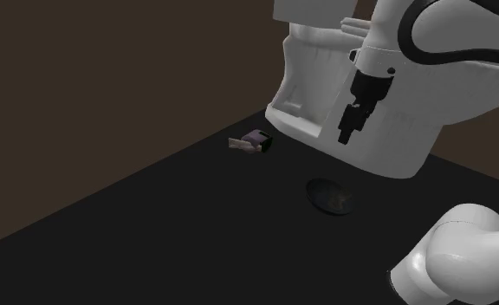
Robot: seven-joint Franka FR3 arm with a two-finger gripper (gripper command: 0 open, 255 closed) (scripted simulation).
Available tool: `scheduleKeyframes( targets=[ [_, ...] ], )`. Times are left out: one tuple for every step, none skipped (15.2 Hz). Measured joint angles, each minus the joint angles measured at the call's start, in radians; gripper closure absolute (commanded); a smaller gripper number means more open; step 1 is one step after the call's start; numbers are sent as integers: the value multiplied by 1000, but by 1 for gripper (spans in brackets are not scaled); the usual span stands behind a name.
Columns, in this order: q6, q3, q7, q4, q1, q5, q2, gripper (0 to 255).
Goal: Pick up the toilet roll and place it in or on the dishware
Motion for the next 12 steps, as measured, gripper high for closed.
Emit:
scheduleKeyframes(
  targets=[
    [0,0,0,0,0,0,0,0],
    [4,8,-7,16,0,-15,28,0],
    [9,21,-15,33,0,-40,67,0],
    [7,38,-24,66,0,-69,117,0],
    [13,58,-29,89,1,-101,168,0],
    [14,76,-38,116,0,-136,218,0],
    [8,97,-45,149,0,-173,269,0],
    [2,115,-53,186,-2,-212,324,0],
    [2,134,-57,204,-2,-252,368,0],
    [-3,152,-63,234,-2,-294,419,0],
    [-9,173,-61,264,0,-337,473,0],
    [-18,193,-61,297,2,-381,529,0]
  ],
)
